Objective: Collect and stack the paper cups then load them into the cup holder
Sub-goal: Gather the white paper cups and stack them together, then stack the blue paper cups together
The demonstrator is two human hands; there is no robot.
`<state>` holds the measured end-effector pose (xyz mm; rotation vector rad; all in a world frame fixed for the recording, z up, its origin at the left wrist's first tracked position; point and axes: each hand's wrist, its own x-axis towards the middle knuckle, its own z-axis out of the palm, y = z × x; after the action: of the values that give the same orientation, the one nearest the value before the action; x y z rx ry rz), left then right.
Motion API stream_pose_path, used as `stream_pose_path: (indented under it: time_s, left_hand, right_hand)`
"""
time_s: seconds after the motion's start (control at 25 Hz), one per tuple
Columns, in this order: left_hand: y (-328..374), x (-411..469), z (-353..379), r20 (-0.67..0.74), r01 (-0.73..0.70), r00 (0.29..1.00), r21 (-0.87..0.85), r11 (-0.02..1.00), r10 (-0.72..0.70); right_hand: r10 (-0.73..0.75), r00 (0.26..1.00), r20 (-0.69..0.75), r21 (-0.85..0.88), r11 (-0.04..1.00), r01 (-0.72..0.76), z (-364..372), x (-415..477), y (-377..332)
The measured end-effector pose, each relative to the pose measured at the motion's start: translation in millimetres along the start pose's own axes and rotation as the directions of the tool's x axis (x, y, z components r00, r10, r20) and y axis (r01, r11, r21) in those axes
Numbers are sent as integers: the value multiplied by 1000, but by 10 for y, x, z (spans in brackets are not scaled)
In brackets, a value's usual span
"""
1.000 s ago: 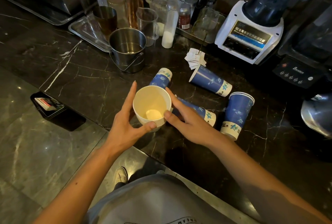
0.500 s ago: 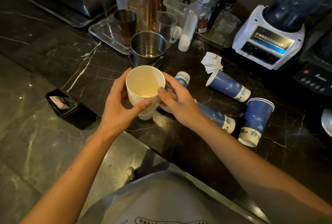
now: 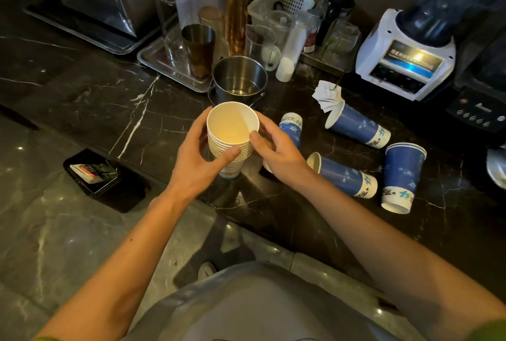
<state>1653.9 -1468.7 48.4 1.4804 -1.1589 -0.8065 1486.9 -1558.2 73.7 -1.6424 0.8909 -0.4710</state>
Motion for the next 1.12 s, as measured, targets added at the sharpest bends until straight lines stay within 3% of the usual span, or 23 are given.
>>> stream_pose_path:
  time_s: [0.12,0.2,0.28,0.36,0.48,0.56,0.64,0.68,0.76,0.88,1.0,1.12]
  left_hand:
    - [17,-29,-13,12,32,999,0,1000,-32]
    - [90,-99,-30,-57,1,998,80,997,4]
    - [231,-163,-51,-193,-186,954,226,956,231]
    - [432,-201,30,-224,-386,869,250,888,441]
    - [641,-274,362,-135,-459,872,111,882,471]
    - [659,-276,715,-14,-342,940,9,940,342]
    - [584,-270,1025,56,-31,998,-122,992,38]
    - [543,-265,1218,71,154,987,-163,974,-144]
    - [470,-285,1617,88,454,890,-268,850,-448]
    - [371,-320,1966,111,672,707,-413,615,-698]
    - [410,-264,2329,123,742,576,-495,453,-808]
    - [392,-170,2470,144,750,559,-508,424,-816]
  right_hand:
    - [36,999,-22,-10,999,-36,44,-60,-47]
    - [49,997,-53,-11,999,-50,44,-117,-62]
    - [33,996,-80,-26,999,-35,-16,-182,-73]
    - [16,988,-152,-70,997,-27,-164,-285,-26]
    - [-1,968,-250,-144,989,-36,-476,-508,113]
    - [-7,935,-355,-250,964,-87,-781,-680,310]
    - [9,920,-391,-397,900,-178,-1038,-794,517]
    - [39,927,-372,-462,859,-222,-1176,-844,623]
    - [136,947,-290,-549,787,-281,-1440,-922,832]
    - [212,963,-164,-665,698,-267,-1614,-908,1102]
    - [157,985,-77,-799,580,-155,-1817,-906,1251]
    - [85,993,-76,-804,584,-112,-1832,-937,1296]
